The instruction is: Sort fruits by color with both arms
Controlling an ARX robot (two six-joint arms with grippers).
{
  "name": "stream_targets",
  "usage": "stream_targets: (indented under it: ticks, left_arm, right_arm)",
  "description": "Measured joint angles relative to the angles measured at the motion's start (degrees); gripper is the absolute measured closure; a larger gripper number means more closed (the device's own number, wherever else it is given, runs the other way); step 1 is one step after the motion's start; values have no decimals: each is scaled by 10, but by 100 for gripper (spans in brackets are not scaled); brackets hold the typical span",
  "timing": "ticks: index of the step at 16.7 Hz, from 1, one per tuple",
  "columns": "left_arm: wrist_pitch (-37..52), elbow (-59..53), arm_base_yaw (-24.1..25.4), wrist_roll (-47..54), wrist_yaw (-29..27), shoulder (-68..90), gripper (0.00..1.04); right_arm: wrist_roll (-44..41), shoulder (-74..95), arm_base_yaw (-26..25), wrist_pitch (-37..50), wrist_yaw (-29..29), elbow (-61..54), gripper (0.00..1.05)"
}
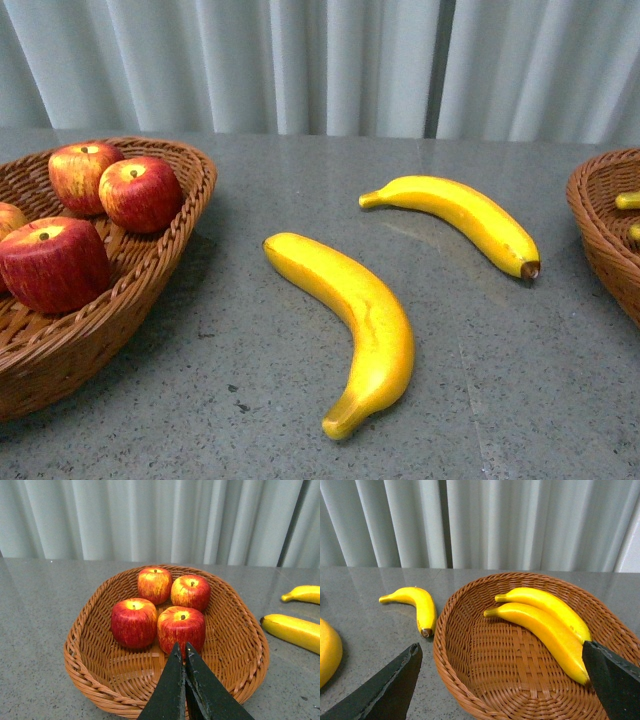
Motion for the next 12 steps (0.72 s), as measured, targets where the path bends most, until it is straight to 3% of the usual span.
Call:
stream_targets:
  ticks: [3, 4, 5, 6, 7, 12]
  left_arm:
    - [1, 0, 0, 0, 0, 0, 103]
    - [1, 0, 0, -1, 0, 0, 95]
    - [1, 0, 0, -1, 0, 0, 80]
    - [1, 0, 0, -1, 0, 0, 39]
    - [1, 0, 0, -1, 0, 0, 6]
    - [1, 0, 0, -1, 0, 0, 7]
  right_arm:
    - [0, 0, 0, 0, 0, 0, 6]
    - [0, 0, 0, 0, 0, 0, 6]
    - [0, 0, 0, 0, 0, 0, 6]
    - [0, 0, 0, 0, 0, 0, 6]
    - [0, 0, 0, 0, 0, 0, 6]
    - [0, 0, 0, 0, 0, 0, 6]
